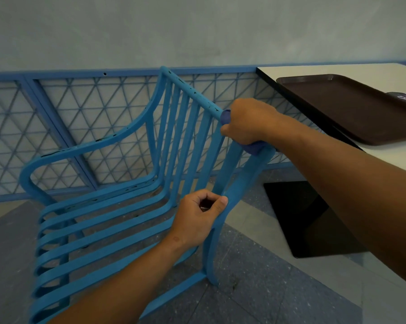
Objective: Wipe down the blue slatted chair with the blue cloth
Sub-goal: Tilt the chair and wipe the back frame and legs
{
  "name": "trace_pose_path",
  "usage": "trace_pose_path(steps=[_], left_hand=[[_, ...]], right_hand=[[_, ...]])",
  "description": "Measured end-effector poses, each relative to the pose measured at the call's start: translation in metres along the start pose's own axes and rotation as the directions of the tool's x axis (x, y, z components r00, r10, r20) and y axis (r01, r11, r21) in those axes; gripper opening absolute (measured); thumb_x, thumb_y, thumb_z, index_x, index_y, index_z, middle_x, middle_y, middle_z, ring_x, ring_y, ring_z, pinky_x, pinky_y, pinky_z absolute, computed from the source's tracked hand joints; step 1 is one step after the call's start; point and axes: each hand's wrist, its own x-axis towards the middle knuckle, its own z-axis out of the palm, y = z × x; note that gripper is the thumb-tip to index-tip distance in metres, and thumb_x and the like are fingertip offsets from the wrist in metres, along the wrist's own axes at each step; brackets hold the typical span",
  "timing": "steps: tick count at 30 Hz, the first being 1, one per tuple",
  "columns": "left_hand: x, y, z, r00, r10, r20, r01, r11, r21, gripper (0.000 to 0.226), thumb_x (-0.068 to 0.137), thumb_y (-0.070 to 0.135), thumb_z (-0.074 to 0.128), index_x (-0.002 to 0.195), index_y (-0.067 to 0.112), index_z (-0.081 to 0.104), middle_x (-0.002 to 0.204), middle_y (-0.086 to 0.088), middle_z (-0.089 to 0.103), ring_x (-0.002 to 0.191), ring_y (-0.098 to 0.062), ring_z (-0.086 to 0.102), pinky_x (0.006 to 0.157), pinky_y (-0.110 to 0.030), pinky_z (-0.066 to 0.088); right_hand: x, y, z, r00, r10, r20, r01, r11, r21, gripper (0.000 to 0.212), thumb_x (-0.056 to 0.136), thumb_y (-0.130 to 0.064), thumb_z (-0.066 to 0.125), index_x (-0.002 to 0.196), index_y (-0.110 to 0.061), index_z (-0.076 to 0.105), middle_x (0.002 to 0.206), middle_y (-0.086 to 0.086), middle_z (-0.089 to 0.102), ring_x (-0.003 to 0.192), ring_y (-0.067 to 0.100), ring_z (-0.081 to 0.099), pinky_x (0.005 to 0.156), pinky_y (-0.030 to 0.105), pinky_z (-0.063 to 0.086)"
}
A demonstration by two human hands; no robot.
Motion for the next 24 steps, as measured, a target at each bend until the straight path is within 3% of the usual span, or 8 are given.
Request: trace_pose_path(steps=[3, 5, 9, 12, 14, 18, 21, 24], left_hand=[[0.009, 0.000, -0.004, 0.998, -0.060, 0.012, 0.061, 0.996, -0.072, 0.011, 0.093, 0.025, 0.072, 0.090, 0.015, 0.075, 0.086, 0.000, 0.075, 0.085, -0.017, 0.071, 0.080, -0.030, 0.060], [0.020, 0.004, -0.007, 0.996, -0.089, -0.023, 0.086, 0.990, -0.115, 0.010, 0.095, 0.023, 0.069, 0.096, 0.014, 0.072, 0.092, -0.004, 0.074, 0.088, -0.021, 0.070, 0.081, -0.033, 0.060], [0.058, 0.010, -0.020, 0.988, -0.107, -0.115, 0.097, 0.991, -0.093, 0.015, 0.101, 0.026, 0.061, 0.114, 0.023, 0.068, 0.108, 0.003, 0.068, 0.103, -0.017, 0.067, 0.088, -0.037, 0.060], [0.083, 0.012, -0.025, 0.991, -0.117, -0.067, 0.115, 0.993, -0.036, 0.030, 0.103, 0.031, 0.056, 0.132, 0.026, 0.060, 0.123, 0.012, 0.061, 0.114, -0.008, 0.060, 0.100, -0.036, 0.053], [0.090, 0.010, -0.024, 0.991, -0.134, -0.003, 0.134, 0.990, 0.051, 0.038, 0.103, 0.034, 0.056, 0.139, 0.021, 0.055, 0.128, 0.009, 0.059, 0.117, -0.009, 0.058, 0.103, -0.032, 0.049], [0.092, -0.004, -0.025, 0.990, -0.137, -0.027, 0.139, 0.988, 0.071, 0.025, 0.101, 0.035, 0.059, 0.116, 0.016, 0.067, 0.106, 0.012, 0.069, 0.101, -0.003, 0.064, 0.088, -0.017, 0.050], [0.096, -0.017, -0.029, 0.980, -0.197, -0.040, 0.199, 0.979, 0.045, 0.032, 0.099, 0.043, 0.060, 0.111, 0.017, 0.074, 0.106, 0.008, 0.073, 0.100, -0.006, 0.067, 0.088, -0.027, 0.054], [0.098, -0.021, -0.029, 0.974, -0.221, -0.042, 0.221, 0.975, -0.001, 0.030, 0.095, 0.042, 0.065, 0.107, 0.017, 0.076, 0.106, 0.007, 0.075, 0.101, -0.006, 0.067, 0.089, -0.027, 0.054]], right_hand=[[0.007, 0.006, 0.000, 0.999, -0.009, 0.039, -0.002, 0.962, 0.274, 0.046, 0.104, -0.043, 0.042, 0.074, -0.012, 0.061, 0.062, 0.005, 0.057, 0.058, 0.019, 0.052, 0.064, 0.034, 0.044], [0.012, 0.005, -0.001, 1.000, 0.017, 0.025, -0.025, 0.928, 0.371, 0.052, 0.104, -0.045, 0.040, 0.076, -0.009, 0.065, 0.062, 0.007, 0.064, 0.059, 0.020, 0.056, 0.060, 0.031, 0.045], [0.027, -0.012, -0.004, 1.000, -0.016, 0.000, 0.015, 0.979, 0.201, 0.041, 0.106, -0.037, 0.040, 0.079, -0.009, 0.054, 0.081, 0.015, 0.059, 0.079, 0.031, 0.059, 0.066, 0.034, 0.044], [0.036, -0.017, -0.003, 0.999, -0.039, -0.035, 0.045, 0.983, 0.176, 0.038, 0.101, -0.034, 0.049, 0.067, -0.018, 0.047, 0.076, 0.015, 0.061, 0.070, 0.028, 0.057, 0.060, 0.031, 0.041], [0.036, -0.014, -0.003, 0.999, -0.037, -0.028, 0.041, 0.984, 0.172, 0.033, 0.098, -0.035, 0.054, 0.074, -0.013, 0.055, 0.072, 0.011, 0.060, 0.064, 0.025, 0.055, 0.054, 0.031, 0.040], [0.017, -0.006, -0.008, 0.992, -0.102, 0.071, 0.099, 0.994, 0.045, 0.023, 0.101, -0.034, 0.048, 0.087, -0.017, 0.052, 0.086, 0.018, 0.067, 0.080, 0.033, 0.065, 0.073, 0.040, 0.056], [0.008, -0.008, -0.011, 0.992, -0.094, 0.088, 0.094, 0.996, 0.002, 0.029, 0.101, -0.034, 0.049, 0.077, -0.018, 0.047, 0.086, 0.018, 0.068, 0.078, 0.033, 0.065, 0.072, 0.039, 0.054], [0.022, -0.014, -0.012, 0.993, -0.055, 0.102, 0.063, 0.995, -0.079, 0.020, 0.098, -0.025, 0.051, 0.092, -0.010, 0.062, 0.085, 0.017, 0.069, 0.076, 0.030, 0.065, 0.071, 0.039, 0.054]])
